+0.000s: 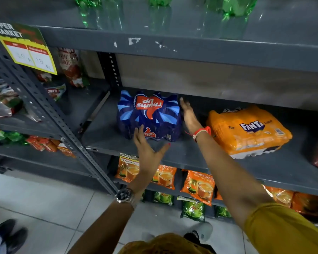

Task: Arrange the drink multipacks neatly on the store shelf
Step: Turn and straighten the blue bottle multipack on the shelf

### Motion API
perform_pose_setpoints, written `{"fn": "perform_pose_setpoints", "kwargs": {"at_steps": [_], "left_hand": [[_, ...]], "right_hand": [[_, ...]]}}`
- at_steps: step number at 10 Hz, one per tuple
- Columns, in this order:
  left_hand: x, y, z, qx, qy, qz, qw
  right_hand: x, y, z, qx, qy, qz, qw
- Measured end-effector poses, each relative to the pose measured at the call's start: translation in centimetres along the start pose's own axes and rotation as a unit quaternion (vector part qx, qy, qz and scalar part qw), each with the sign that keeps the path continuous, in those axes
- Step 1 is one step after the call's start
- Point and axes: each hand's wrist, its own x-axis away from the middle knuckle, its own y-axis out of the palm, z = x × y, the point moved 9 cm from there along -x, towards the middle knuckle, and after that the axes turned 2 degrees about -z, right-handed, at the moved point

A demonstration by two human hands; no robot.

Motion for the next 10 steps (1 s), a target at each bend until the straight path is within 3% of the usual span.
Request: {"fn": "perform_pose_setpoints", "kwargs": {"at_steps": [1,2,4,5,6,7,8,9,10], "left_hand": [[-0.4,1.9,0.7,-0.011,-0.034,-0.039,0.999],[-2.2,1.6,-0.2,-0.018,-0.041,-0.083,0.996],[-7.3,-1.0,-2.4,-0.201,-0.040,-0.168,0.964],[-8.3,-3.0,-1.5,-0.259,-0.082,-0.210,0.939],[-9.4,-5.9,-1.6,-0.169,-0.141,-0.167,0.961],[-10.2,-10.2,-2.6,-0.016,-0.112,0.073,0.991],[-7.4,-12.3,-4.2,0.091,-0.105,0.235,0.962],[-5.5,-11.1,-4.4,0.162,-0.078,0.228,0.957],[-4.7,-8.6,-3.9,0.222,-0.084,0.156,0.959]], "right_hand": [[-2.3,0.9,0.3,0.019,-0.014,-0.040,0.999],[-3.0,0.4,2.0,0.011,0.018,-0.021,1.000],[2.5,0.2,3.5,-0.009,-0.033,0.143,0.989],[5.5,2.0,3.9,-0.016,-0.060,0.186,0.981],[7.2,5.9,3.5,-0.013,-0.114,0.120,0.986],[9.1,11.9,1.8,0.080,-0.199,-0.041,0.976],[9.0,11.8,0.2,0.087,-0.239,0.000,0.967],[6.5,6.1,0.2,-0.048,-0.202,0.171,0.963],[1.2,2.0,0.9,-0.046,-0.103,0.220,0.969]]}}
